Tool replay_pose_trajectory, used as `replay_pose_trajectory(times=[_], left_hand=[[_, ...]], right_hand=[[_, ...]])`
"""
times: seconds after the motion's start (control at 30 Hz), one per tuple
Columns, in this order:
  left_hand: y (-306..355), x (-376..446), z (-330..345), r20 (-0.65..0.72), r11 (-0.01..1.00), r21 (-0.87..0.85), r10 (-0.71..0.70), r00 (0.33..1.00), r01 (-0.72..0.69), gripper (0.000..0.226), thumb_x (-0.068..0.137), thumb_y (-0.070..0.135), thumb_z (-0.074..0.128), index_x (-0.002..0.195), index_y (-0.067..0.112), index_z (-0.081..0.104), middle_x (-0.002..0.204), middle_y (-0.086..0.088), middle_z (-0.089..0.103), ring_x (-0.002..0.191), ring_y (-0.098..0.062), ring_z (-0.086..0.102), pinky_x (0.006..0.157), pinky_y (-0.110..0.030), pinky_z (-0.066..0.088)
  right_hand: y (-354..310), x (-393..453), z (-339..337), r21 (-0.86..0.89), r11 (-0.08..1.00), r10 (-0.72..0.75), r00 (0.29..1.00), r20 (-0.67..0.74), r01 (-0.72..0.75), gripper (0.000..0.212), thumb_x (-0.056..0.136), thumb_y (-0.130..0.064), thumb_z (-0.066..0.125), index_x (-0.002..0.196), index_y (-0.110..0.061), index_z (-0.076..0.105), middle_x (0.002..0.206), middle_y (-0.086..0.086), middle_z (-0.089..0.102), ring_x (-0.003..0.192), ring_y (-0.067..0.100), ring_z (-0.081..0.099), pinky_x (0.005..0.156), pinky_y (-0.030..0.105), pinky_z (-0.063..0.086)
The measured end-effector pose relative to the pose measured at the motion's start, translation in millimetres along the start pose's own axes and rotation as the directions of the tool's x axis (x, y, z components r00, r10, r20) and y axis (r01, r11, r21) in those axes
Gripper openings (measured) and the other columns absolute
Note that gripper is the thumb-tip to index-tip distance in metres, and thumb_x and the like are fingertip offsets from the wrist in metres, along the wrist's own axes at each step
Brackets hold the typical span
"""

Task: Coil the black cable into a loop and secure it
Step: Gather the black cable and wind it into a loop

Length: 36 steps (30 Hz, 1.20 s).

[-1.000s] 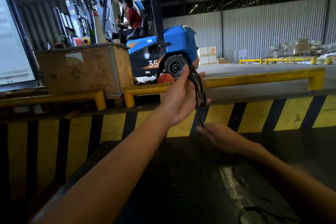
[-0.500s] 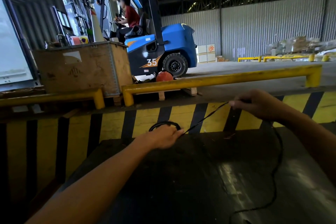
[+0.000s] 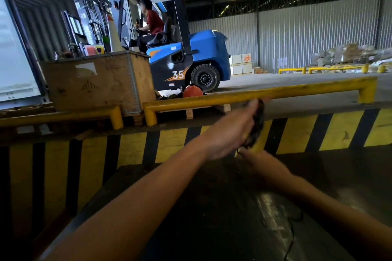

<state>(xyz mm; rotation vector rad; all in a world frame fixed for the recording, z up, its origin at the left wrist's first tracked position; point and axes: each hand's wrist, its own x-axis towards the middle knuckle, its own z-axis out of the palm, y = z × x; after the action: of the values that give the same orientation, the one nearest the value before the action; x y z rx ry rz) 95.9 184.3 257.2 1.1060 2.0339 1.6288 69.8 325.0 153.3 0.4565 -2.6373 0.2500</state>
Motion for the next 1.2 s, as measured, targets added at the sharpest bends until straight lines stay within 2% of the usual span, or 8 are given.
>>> replay_pose_trajectory(times=[0.13,0.23,0.37,0.47,0.6,0.77,1.0,1.2], left_hand=[[1,9,-34,-0.243,0.977,0.202,0.111,0.964,-0.061,0.045,0.102,0.042,0.017,0.145,0.039,0.026,0.156,-0.011,0.025,0.142,-0.027,0.023,0.109,-0.048,0.023],[-18,4,-55,-0.291,0.814,0.575,0.112,0.95,0.08,0.047,0.102,0.043,0.017,0.146,0.032,0.03,0.114,-0.009,0.047,0.11,-0.017,0.044,0.091,-0.032,0.029],[-49,-5,-65,-0.284,0.58,0.761,-0.104,0.953,0.29,0.049,0.102,0.041,0.021,0.13,0.012,0.049,0.083,0.001,0.049,0.078,-0.009,0.048,0.077,-0.031,0.035],[-61,-9,-63,-0.258,0.487,0.781,-0.318,0.912,0.39,0.047,0.102,0.04,0.022,0.126,0.012,0.05,0.109,-0.011,0.057,0.101,-0.024,0.055,0.089,-0.037,0.042],[-60,-18,-37,-0.047,0.835,0.283,-0.479,0.876,0.472,0.045,0.099,0.049,0.022,0.139,0.037,0.04,0.143,-0.007,0.041,0.126,-0.025,0.042,0.098,-0.039,0.035],[-37,-18,-19,0.147,0.913,-0.232,-0.309,0.939,0.337,0.049,0.098,0.052,0.015,0.141,0.04,0.036,0.151,-0.009,0.035,0.134,-0.032,0.039,0.103,-0.056,0.032],[-14,-5,-52,-0.14,0.865,-0.498,-0.004,0.99,-0.067,0.05,0.098,0.053,0.018,0.139,0.036,0.04,0.139,-0.015,0.046,0.119,-0.032,0.052,0.096,-0.06,0.04],[-5,1,-77,-0.498,0.892,-0.341,0.097,0.862,-0.297,0.045,0.099,0.05,0.017,0.134,0.039,0.043,0.135,-0.003,0.049,0.135,-0.03,0.035,0.105,-0.056,0.028]], right_hand=[[-31,-8,-5,0.149,0.984,-0.136,0.953,0.27,0.098,0.028,0.097,-0.034,0.035,0.121,-0.021,0.042,0.078,-0.012,0.051,0.065,0.002,0.05,0.061,0.017,0.041],[-26,-6,-33,0.168,0.979,-0.17,0.922,0.348,0.117,0.027,0.096,-0.036,0.037,0.117,-0.023,0.048,0.09,-0.011,0.058,0.077,0.003,0.057,0.074,0.023,0.05],[1,12,-70,0.126,0.981,-0.17,0.966,0.194,0.148,0.021,0.094,-0.033,0.042,0.099,-0.021,0.058,0.089,-0.003,0.062,0.081,0.009,0.058,0.076,0.027,0.047],[22,31,-86,0.163,0.983,-0.076,0.995,-0.065,0.085,0.017,0.09,-0.031,0.051,0.084,-0.019,0.06,0.072,-0.005,0.056,0.071,0.014,0.056,0.063,0.027,0.042],[30,48,-70,0.271,0.961,0.137,0.953,-0.27,-0.062,0.018,0.089,-0.032,0.054,0.083,-0.017,0.062,0.074,0.0,0.061,0.07,0.017,0.057,0.063,0.035,0.045],[10,40,-41,0.282,0.957,0.142,0.962,-0.233,-0.072,0.012,0.094,-0.022,0.044,0.091,-0.021,0.056,0.074,-0.002,0.059,0.067,0.012,0.058,0.055,0.023,0.039],[-14,30,-20,0.386,0.922,-0.013,0.999,0.046,-0.006,0.018,0.097,-0.033,0.033,0.091,-0.03,0.049,0.078,-0.015,0.054,0.078,0.005,0.057,0.072,0.025,0.044],[-26,15,-24,0.37,0.929,-0.148,0.935,0.323,0.019,0.029,0.097,-0.034,0.033,0.101,-0.016,0.056,0.098,0.007,0.064,0.09,0.018,0.061,0.083,0.035,0.05]])
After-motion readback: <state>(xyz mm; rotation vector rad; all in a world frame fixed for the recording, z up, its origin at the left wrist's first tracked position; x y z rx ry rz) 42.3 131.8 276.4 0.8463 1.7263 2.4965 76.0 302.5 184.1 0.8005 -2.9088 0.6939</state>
